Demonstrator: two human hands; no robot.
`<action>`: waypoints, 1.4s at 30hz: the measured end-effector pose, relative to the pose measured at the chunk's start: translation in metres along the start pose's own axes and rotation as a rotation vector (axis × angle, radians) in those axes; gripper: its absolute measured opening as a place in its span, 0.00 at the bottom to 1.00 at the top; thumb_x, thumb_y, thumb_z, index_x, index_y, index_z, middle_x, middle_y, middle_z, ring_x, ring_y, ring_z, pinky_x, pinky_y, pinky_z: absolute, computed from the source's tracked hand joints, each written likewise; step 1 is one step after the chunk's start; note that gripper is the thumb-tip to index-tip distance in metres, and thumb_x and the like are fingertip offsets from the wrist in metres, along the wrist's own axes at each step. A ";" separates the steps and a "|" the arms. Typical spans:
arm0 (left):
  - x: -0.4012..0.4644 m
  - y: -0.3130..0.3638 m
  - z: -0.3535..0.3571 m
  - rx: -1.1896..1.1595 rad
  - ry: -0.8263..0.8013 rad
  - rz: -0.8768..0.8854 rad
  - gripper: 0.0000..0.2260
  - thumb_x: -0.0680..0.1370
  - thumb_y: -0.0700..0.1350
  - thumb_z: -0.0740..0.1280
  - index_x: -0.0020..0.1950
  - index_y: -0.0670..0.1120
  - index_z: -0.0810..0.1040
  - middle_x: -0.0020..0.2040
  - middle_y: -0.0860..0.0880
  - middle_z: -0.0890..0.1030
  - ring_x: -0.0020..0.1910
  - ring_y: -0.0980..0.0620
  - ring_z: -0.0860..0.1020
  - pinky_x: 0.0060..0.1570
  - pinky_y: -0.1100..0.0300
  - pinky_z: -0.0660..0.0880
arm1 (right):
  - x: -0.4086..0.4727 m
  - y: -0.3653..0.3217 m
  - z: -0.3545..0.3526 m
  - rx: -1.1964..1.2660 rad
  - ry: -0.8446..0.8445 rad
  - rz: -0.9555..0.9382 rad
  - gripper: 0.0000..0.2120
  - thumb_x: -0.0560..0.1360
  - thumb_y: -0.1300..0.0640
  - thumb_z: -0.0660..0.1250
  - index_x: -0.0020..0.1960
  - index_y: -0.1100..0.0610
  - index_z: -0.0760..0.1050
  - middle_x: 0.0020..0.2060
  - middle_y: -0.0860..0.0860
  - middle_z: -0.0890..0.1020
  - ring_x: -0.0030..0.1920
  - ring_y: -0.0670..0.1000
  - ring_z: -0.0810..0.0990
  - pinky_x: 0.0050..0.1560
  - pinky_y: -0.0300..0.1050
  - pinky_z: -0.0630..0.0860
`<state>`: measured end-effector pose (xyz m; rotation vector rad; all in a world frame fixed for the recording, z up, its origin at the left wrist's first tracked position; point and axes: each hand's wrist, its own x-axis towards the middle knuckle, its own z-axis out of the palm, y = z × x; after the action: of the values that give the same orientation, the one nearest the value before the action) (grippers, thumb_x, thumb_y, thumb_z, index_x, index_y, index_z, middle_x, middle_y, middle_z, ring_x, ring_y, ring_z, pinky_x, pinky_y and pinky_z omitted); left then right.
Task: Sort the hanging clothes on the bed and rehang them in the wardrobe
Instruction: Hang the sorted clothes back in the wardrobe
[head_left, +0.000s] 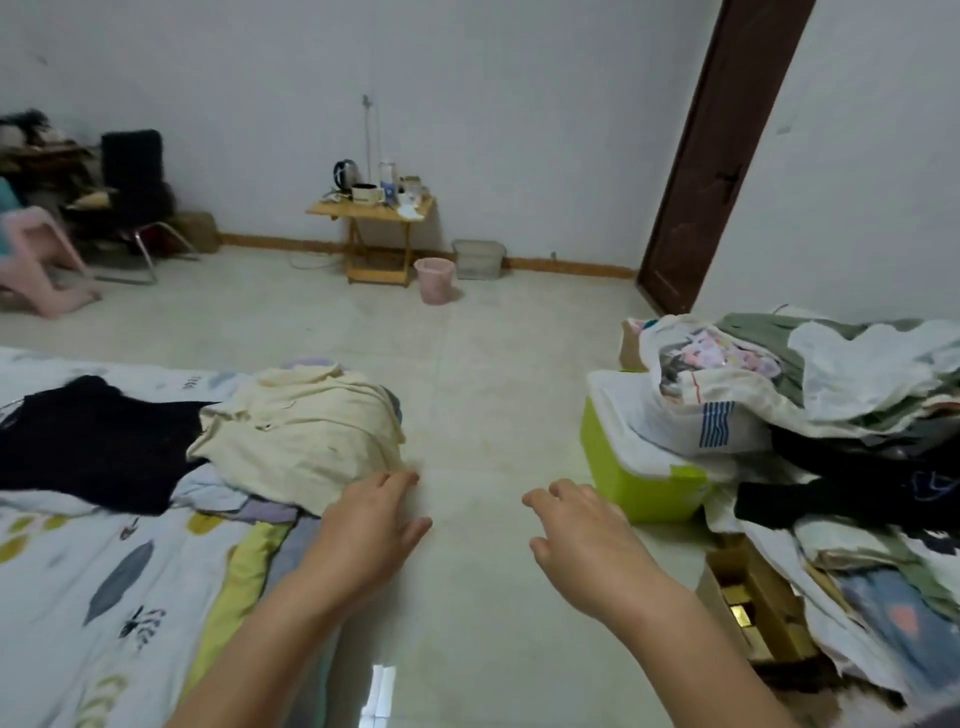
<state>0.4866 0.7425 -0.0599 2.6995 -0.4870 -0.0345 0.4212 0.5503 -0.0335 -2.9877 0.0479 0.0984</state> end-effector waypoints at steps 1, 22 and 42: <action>0.001 -0.013 -0.004 -0.005 0.012 -0.033 0.22 0.77 0.53 0.63 0.70 0.49 0.66 0.64 0.48 0.72 0.63 0.47 0.71 0.60 0.58 0.68 | 0.013 -0.010 0.002 0.001 -0.013 -0.030 0.18 0.78 0.56 0.55 0.68 0.52 0.64 0.64 0.52 0.68 0.66 0.54 0.64 0.64 0.49 0.62; 0.124 -0.174 -0.043 -0.082 0.151 -0.662 0.22 0.80 0.53 0.59 0.72 0.50 0.62 0.67 0.51 0.69 0.66 0.51 0.67 0.61 0.59 0.68 | 0.314 -0.137 0.007 -0.104 -0.172 -0.614 0.18 0.79 0.55 0.56 0.68 0.53 0.65 0.65 0.53 0.68 0.66 0.56 0.66 0.64 0.50 0.65; 0.243 -0.378 -0.071 -0.158 0.101 -0.976 0.21 0.80 0.52 0.58 0.73 0.50 0.61 0.68 0.50 0.68 0.66 0.51 0.68 0.64 0.56 0.68 | 0.542 -0.298 0.084 -0.170 -0.388 -0.793 0.18 0.79 0.56 0.55 0.68 0.53 0.64 0.64 0.52 0.68 0.66 0.54 0.65 0.62 0.49 0.65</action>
<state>0.8460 1.0122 -0.1291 2.4911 0.8421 -0.1902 0.9672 0.8434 -0.1082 -2.8350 -1.2063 0.5923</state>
